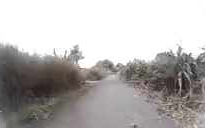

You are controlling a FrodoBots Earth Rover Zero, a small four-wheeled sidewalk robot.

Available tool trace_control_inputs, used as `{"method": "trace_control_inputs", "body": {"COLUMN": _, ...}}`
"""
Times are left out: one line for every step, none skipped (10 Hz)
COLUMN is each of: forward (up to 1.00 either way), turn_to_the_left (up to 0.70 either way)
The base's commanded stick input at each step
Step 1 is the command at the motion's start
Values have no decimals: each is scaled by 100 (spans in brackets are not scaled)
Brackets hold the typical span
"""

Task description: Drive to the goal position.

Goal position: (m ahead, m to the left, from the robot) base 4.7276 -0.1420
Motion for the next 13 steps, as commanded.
{"method": "trace_control_inputs", "body": {"forward": 85, "turn_to_the_left": 0}}
{"method": "trace_control_inputs", "body": {"forward": 85, "turn_to_the_left": 0}}
{"method": "trace_control_inputs", "body": {"forward": 85, "turn_to_the_left": 0}}
{"method": "trace_control_inputs", "body": {"forward": 85, "turn_to_the_left": 0}}
{"method": "trace_control_inputs", "body": {"forward": 85, "turn_to_the_left": 0}}
{"method": "trace_control_inputs", "body": {"forward": 85, "turn_to_the_left": 0}}
{"method": "trace_control_inputs", "body": {"forward": 85, "turn_to_the_left": 0}}
{"method": "trace_control_inputs", "body": {"forward": 85, "turn_to_the_left": 0}}
{"method": "trace_control_inputs", "body": {"forward": 85, "turn_to_the_left": 0}}
{"method": "trace_control_inputs", "body": {"forward": 85, "turn_to_the_left": 0}}
{"method": "trace_control_inputs", "body": {"forward": 85, "turn_to_the_left": 0}}
{"method": "trace_control_inputs", "body": {"forward": 85, "turn_to_the_left": 0}}
{"method": "trace_control_inputs", "body": {"forward": 85, "turn_to_the_left": 0}}
